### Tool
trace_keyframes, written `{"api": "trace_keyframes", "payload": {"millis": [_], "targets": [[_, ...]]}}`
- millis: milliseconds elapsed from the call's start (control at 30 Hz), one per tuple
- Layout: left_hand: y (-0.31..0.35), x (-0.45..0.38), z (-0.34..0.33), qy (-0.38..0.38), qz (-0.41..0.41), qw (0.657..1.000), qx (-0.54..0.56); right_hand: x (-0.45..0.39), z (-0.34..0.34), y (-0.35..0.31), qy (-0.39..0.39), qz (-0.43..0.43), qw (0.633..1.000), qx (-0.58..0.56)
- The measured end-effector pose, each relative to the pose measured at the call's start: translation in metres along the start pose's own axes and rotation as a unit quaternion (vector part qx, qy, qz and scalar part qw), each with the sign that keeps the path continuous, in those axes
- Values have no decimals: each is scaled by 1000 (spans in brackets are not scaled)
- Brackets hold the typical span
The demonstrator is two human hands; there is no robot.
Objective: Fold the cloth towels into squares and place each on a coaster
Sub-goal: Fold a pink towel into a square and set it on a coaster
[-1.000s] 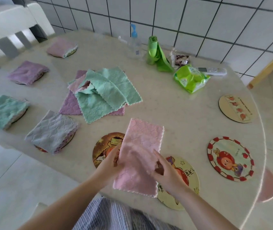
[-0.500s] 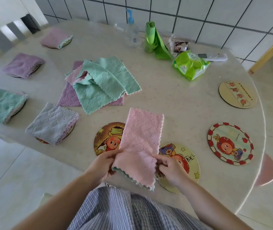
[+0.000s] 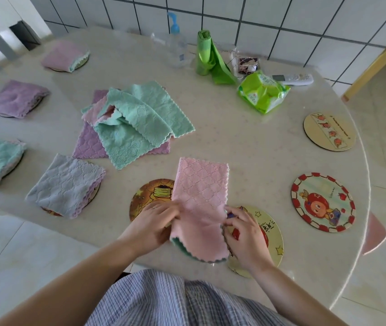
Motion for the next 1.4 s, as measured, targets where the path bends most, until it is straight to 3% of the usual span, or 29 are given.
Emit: {"api": "trace_keyframes", "payload": {"millis": [133, 267, 533, 733, 933, 1067, 1200, 1400], "targets": [[-14, -16, 2, 3, 152, 983, 100, -8, 8, -1, 28, -18, 999, -39], [-26, -30, 9, 63, 211, 963, 156, -20, 10, -3, 2, -81, 990, -115], [-44, -73, 12, 54, 273, 949, 150, -68, 7, 6, -13, -147, 984, -97], [-59, -81, 1, 35, 297, 944, 140, -91, 3, 11, -81, -176, 977, -91], [-55, -86, 1, 39, 250, 949, 186, -107, 6, 9, -30, -169, 963, -206], [-49, -92, 5, 24, 198, 968, 155, -115, 3, 6, -75, -75, 983, -147], [-50, -97, 4, 44, 148, 976, 155, -115, 6, 2, -47, 3, 996, -75], [-57, -105, 3, 75, 180, 966, 168, -123, 11, 6, -3, -26, 999, -45]]}}
Point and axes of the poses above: each hand's wrist, its own x-axis away from the middle knuckle, its own z-axis out of the back of the hand, y = z × x, the point moved 5 cm from there along -x, towards the middle knuckle, and after that the axes turned 6 degrees about x, right-handed, at the moved point
